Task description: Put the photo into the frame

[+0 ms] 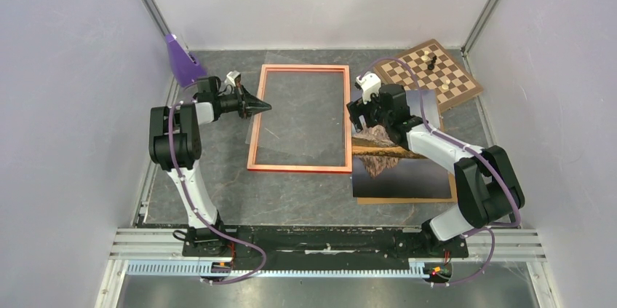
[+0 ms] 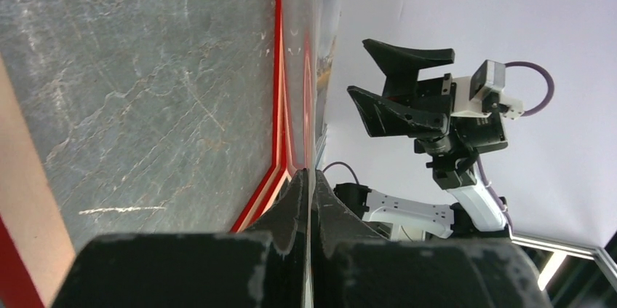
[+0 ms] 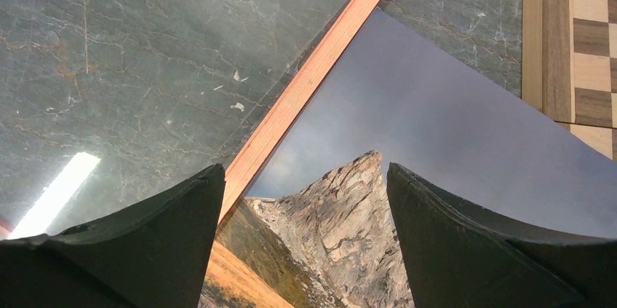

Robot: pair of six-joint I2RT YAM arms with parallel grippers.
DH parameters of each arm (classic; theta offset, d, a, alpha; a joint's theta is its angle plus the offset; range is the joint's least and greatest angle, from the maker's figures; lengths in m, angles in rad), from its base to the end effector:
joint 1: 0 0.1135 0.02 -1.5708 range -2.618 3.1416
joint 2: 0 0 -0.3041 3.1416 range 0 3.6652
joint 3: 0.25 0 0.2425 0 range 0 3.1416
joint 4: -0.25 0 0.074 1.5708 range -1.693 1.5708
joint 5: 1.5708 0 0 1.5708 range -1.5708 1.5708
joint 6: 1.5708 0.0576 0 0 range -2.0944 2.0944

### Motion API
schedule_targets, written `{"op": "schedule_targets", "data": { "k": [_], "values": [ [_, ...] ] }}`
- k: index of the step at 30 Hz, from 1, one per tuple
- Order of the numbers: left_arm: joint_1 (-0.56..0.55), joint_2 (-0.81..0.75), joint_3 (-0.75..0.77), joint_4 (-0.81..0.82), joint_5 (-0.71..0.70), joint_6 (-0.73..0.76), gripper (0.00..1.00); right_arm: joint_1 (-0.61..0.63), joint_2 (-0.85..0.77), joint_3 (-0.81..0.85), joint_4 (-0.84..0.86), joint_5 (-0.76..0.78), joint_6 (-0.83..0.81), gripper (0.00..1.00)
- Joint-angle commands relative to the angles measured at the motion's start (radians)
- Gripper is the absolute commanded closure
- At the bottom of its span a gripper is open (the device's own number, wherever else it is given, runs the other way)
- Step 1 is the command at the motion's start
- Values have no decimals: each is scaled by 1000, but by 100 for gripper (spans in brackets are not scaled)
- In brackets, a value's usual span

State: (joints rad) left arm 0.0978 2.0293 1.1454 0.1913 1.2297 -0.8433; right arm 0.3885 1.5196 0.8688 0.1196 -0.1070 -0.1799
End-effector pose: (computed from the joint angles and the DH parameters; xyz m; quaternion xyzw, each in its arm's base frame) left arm 0.4250 -0.0128 0.1830 -0.1166 0.7702 -0.6127 0.1333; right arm 0.3132 0.1348 0.2561 -0.2685 0.8245 0.0978 0.4885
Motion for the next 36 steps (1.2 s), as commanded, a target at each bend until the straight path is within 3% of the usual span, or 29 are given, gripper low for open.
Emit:
{"op": "schedule_targets", "data": {
  "k": [1,6,12,25,28,34,36],
  "values": [
    [-6,-18,28,-69,-4,100,98,-2,-18,-4,44,3,-4,15],
    [-7,-7,22,-48,6,80,98,-3,-12,-2,44,0,-1,15],
    [-6,1,-19,121,17,-62,98,-2,-13,-4,44,-1,-1,15],
    [-23,20,-61,212,6,-126,98,-2,-5,-2,45,-3,0,15],
    [-24,33,-88,328,13,-228,98,-2,-3,-2,46,-5,2,15],
    [-26,90,-151,832,34,-641,98,-2,-4,-2,45,-2,0,15],
    [-26,102,-150,901,38,-696,98,-2,-4,-2,45,-2,0,16]
  ]
}}
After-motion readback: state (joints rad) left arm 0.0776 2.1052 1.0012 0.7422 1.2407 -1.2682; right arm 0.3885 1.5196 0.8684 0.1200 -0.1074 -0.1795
